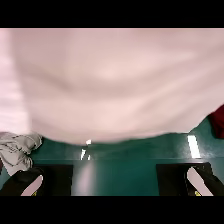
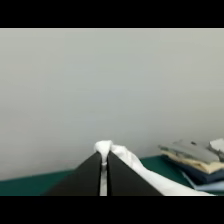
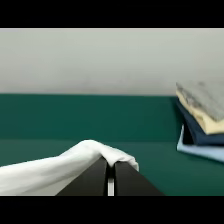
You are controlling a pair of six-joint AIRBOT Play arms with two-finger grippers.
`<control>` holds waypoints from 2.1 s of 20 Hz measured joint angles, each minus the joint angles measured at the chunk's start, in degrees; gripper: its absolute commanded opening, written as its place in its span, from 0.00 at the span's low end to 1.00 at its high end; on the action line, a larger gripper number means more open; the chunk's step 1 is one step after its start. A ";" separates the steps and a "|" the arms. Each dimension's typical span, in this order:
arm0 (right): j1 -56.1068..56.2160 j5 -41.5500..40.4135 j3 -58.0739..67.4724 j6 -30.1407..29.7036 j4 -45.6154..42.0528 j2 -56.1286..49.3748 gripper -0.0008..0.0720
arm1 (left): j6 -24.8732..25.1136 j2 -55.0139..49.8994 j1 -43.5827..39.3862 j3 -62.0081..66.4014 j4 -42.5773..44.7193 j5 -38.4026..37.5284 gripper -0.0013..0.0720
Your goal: Fold the shirts.
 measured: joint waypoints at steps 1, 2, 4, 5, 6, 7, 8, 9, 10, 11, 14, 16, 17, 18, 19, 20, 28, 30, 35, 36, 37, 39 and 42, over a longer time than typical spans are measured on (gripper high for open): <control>0.00 2.12 -1.14 0.26 -0.76 -1.38 0.03 | 0.00 -1.07 0.00 -3.32 0.46 -1.66 0.06; 0.00 4.52 -2.27 0.52 -1.29 -3.32 0.03 | 0.00 -2.43 0.00 -6.49 0.72 -2.93 0.06; 0.20 9.07 -4.46 0.96 -1.99 -8.26 0.03 | 0.00 -6.54 0.00 -12.79 1.16 -5.57 0.06; 0.61 10.71 -5.53 1.14 -2.25 -10.86 0.03 | 0.00 -9.07 0.00 -15.41 1.27 -6.27 0.06; 1.16 12.02 -6.67 1.27 -2.29 -13.53 0.03 | 0.04 -12.07 0.00 -17.75 1.27 -6.99 0.06; 1.95 12.90 -8.02 1.44 -2.32 -16.61 0.03 | 0.39 -15.39 0.00 -19.43 1.16 -7.41 0.06; 2.78 13.14 -9.35 1.51 -2.64 -19.50 0.03 | 1.11 -18.53 0.00 -20.55 1.05 -7.50 0.06; 3.76 12.94 -10.86 1.62 -2.97 -22.45 0.03 | 1.97 -22.01 0.00 -21.46 0.94 -7.30 0.06; 4.72 12.17 -12.33 1.66 -3.39 -25.03 0.03 | 2.75 -25.16 0.00 -22.05 0.83 -6.49 0.06; 5.79 10.36 -13.86 1.66 -3.93 -27.76 0.03 | 3.56 -28.39 0.00 -22.56 0.74 -5.44 0.06; 8.52 3.28 -17.86 1.73 -5.55 -34.18 0.03 | 5.01 -36.06 0.00 -23.26 0.92 -0.68 0.06; 9.94 -2.58 -19.78 1.90 -6.19 -37.22 0.03 | 5.51 -39.80 0.00 -23.45 1.68 4.28 0.06; 10.54 -5.44 -20.39 2.05 -6.54 -38.32 0.03 | 5.92 -41.16 0.00 -23.52 2.10 6.62 0.06; 11.17 -8.22 -20.87 2.12 -6.62 -39.26 0.03 | 6.73 -42.21 0.00 -23.58 2.32 9.27 0.06; 11.76 -10.99 -21.22 2.25 -6.67 -39.91 0.03 | 7.82 -43.08 0.00 -23.58 2.51 12.11 0.06; 12.17 -13.66 -21.49 2.34 -6.86 -40.39 0.03 | 9.07 -43.85 0.00 -23.63 2.60 14.43 0.06; 13.77 -14.45 -22.12 1.64 -10.71 -41.57 0.03 | 16.04 -45.75 0.00 -23.65 7.98 12.20 0.06; 13.81 -10.58 -22.12 1.05 -11.13 -41.59 0.03 | 16.92 -45.79 0.00 -23.82 8.68 6.25 0.06; 13.81 -3.13 -24.50 0.74 -12.94 -41.62 0.03 | 17.75 -45.86 0.00 -28.28 9.46 -4.98 0.06; 13.81 -2.58 -25.75 0.72 -13.16 -41.57 0.03 | 17.79 -45.86 0.00 -29.73 9.51 -5.90 0.06; 13.81 -2.03 -27.04 0.70 -13.38 -41.57 0.03 | 17.90 -45.86 0.00 -31.04 9.51 -6.49 0.06; 13.84 -1.84 -29.81 0.66 -13.64 -41.55 0.03 | 17.92 -45.86 0.00 -33.55 9.64 -7.15 0.06; 13.99 -2.21 -33.27 0.63 -13.90 -41.53 0.04 | 17.92 -45.88 0.00 -35.80 9.66 -7.26 0.15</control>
